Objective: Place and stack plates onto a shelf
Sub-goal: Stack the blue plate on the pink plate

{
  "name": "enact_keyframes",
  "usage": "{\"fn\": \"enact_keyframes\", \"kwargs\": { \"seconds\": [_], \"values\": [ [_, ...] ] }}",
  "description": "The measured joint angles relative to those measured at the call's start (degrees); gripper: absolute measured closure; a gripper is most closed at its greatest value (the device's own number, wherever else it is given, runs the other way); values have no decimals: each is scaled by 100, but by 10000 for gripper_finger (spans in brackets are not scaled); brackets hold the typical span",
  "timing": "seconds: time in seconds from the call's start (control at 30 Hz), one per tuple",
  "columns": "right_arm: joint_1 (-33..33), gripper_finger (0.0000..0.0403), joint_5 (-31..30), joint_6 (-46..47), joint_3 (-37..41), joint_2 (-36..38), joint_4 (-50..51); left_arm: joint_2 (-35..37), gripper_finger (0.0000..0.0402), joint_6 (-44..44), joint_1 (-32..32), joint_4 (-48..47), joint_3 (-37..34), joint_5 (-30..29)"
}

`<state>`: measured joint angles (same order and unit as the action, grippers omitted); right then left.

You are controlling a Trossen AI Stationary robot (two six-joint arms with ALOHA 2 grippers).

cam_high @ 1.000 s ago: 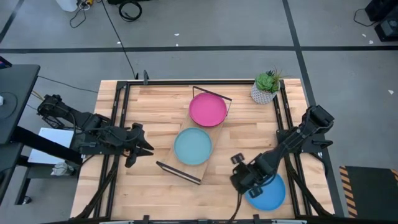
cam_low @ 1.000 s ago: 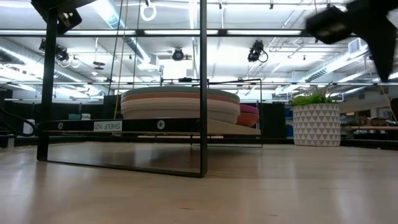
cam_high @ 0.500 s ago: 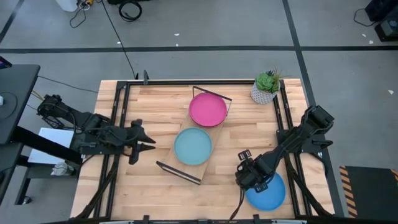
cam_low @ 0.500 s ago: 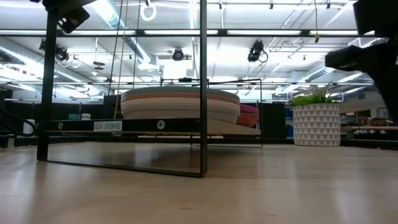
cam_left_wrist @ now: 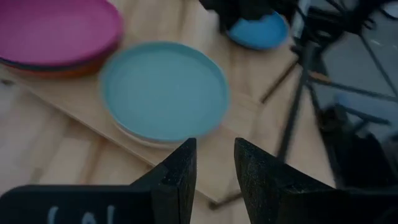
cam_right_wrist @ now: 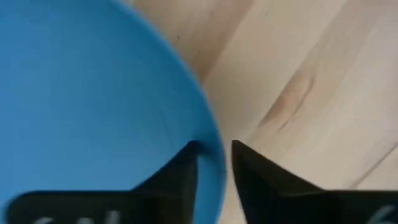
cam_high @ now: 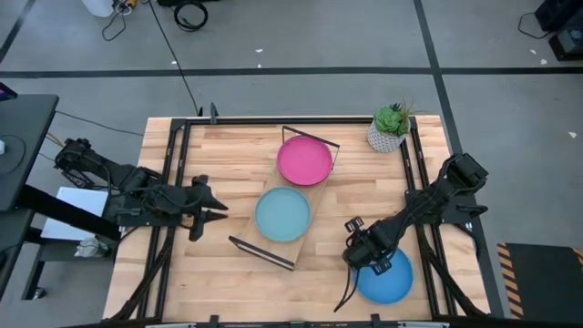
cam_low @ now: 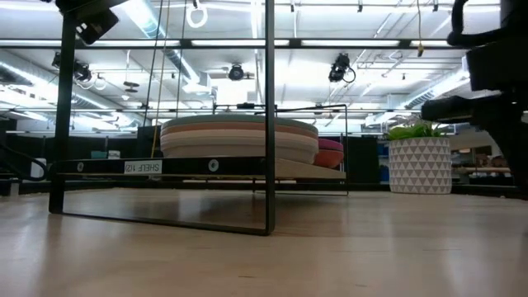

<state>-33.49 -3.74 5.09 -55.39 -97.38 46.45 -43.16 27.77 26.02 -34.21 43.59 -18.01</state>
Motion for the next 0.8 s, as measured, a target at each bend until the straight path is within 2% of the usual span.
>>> {"fn": "enact_keyframes", "kwargs": {
  "seconds": [0.13,0.17,0.3,0.47,0.63,0.8],
  "values": [
    [237,376,72,-416,-74,18,26,-153,287,-178,-2,232,1,-578],
    [320,386,87,-523,-125,22,35,-205,287,-276,-2,346,2,-640],
    [725,386,-142,-853,-491,11,432,-412,287,-893,25,1070,2,-681],
    [1274,391,-299,-1859,-1266,11,1036,-491,287,-1707,61,2144,2,-675],
    [1815,391,-327,-2811,-1953,9,1557,-489,287,-1482,64,2138,2,-614],
    [2167,391,-314,-3282,-2364,9,2076,-489,287,-1305,159,2043,2,-615]
  ]
}}
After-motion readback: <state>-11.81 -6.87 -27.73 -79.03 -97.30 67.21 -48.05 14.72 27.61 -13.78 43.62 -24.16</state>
